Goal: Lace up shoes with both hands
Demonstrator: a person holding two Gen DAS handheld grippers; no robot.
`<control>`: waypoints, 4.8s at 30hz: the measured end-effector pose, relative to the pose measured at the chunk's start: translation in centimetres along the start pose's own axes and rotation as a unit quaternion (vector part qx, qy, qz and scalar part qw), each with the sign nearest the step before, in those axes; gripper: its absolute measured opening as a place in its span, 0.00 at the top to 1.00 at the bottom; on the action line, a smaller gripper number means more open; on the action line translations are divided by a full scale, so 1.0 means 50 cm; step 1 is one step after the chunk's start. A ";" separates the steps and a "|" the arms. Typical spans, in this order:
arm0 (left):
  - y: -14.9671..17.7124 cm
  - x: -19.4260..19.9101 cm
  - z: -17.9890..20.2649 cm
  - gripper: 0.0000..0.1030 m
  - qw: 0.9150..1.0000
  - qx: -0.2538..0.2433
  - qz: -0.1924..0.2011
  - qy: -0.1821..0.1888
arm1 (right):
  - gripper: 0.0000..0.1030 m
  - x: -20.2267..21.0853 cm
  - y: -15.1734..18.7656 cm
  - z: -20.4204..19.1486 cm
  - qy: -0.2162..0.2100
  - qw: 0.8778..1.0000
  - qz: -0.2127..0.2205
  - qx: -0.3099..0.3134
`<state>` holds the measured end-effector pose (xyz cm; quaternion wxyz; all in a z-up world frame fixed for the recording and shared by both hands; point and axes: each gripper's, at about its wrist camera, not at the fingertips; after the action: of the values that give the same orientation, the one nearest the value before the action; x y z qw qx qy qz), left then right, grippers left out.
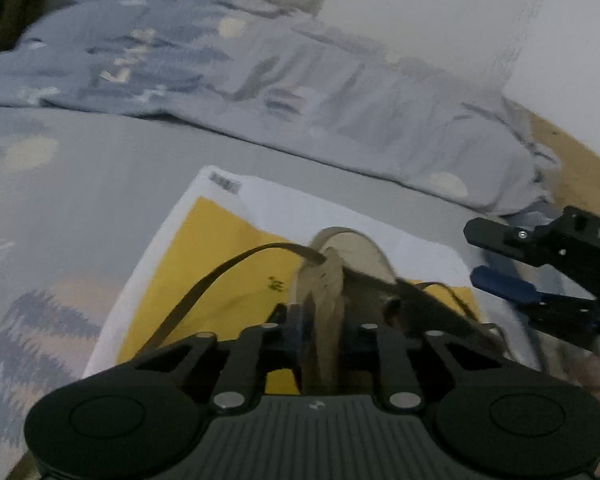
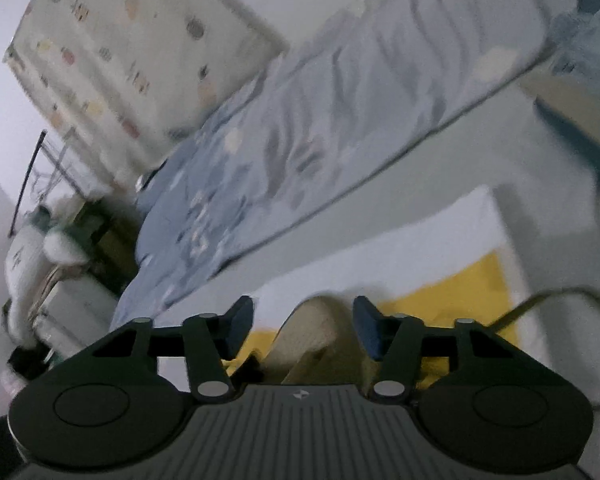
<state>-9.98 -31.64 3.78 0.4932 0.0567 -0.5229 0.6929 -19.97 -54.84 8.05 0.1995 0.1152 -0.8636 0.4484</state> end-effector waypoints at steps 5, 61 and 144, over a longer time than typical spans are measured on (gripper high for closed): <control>0.021 0.014 0.001 0.90 0.998 0.057 0.024 -0.023 | 0.58 -0.023 0.023 -0.002 0.018 0.999 -0.033 -0.017; 0.040 0.036 -0.003 0.90 0.989 0.116 0.070 -0.054 | 1.00 -0.034 0.040 0.037 0.137 0.988 0.021 0.064; -0.041 0.093 -0.032 0.69 0.961 0.123 0.071 0.239 | 0.98 0.056 0.120 -0.125 0.028 0.899 0.121 0.420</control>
<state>-10.09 -27.56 7.21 0.5427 -0.0877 -0.3030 0.7784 -23.25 -46.35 8.17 0.1010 0.0698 -0.5964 0.7932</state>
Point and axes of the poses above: each gripper's, at about its wrist camera, not at the fingertips, and x roughly against the way its jaws point, z to its right, y to its underside, and after that the axes turned 8 degrees about x, right-handed
